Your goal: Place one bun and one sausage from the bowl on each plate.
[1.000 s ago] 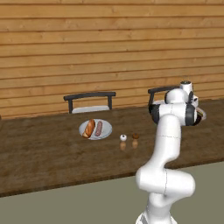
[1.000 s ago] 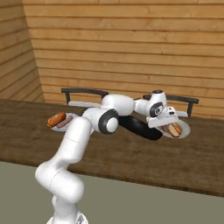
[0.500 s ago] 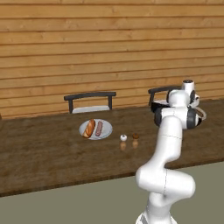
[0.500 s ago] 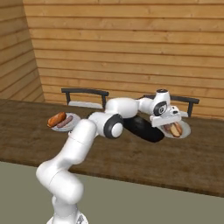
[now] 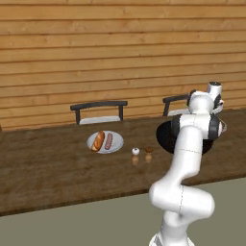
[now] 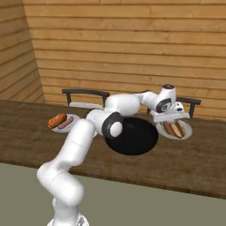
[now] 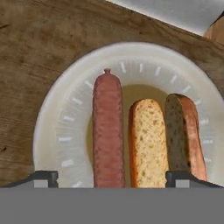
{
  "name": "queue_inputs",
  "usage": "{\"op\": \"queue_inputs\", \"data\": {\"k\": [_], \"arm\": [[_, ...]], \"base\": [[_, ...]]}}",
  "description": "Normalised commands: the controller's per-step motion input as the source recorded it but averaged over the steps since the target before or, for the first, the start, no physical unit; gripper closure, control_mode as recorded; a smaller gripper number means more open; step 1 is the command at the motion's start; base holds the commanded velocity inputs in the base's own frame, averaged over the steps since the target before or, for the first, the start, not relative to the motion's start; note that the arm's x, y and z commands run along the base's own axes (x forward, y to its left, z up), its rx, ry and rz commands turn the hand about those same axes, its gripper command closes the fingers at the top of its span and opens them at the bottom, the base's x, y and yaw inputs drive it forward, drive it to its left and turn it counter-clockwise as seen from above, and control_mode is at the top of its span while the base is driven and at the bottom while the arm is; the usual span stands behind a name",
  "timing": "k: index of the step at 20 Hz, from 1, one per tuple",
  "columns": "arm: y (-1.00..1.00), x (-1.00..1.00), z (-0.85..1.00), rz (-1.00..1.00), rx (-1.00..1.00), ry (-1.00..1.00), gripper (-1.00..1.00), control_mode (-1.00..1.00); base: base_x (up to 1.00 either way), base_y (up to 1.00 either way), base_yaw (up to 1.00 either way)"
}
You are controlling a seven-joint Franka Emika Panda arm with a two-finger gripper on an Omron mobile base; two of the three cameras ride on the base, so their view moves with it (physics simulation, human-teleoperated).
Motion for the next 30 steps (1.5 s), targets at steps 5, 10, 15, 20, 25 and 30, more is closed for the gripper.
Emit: {"op": "queue_inputs", "data": {"k": [5, 10, 15, 20, 25, 30], "arm": [[0.72, -0.90, 0.15, 0.00, -0.01, -0.26, -1.00, -1.00], [0.73, -1.00, 0.30, 0.00, -0.06, -0.38, -1.00, -1.00], [0.57, -0.96, 1.00, -0.01, -0.06, -0.01, -1.00, -1.00], [0.79, -0.99, 0.94, 0.00, 0.00, 0.08, -1.00, -1.00], [0.91, -0.91, 1.00, 0.00, 0.05, 0.14, -1.00, -1.00], [0.95, -0.91, 0.96, 0.00, 0.10, 0.12, -1.00, -1.00]], "base": [[0.00, 0.00, 0.00], [0.00, 0.00, 0.00], [0.00, 0.00, 0.00], [0.00, 0.00, 0.00], [0.00, 0.00, 0.00], [0.00, 0.00, 0.00]]}}
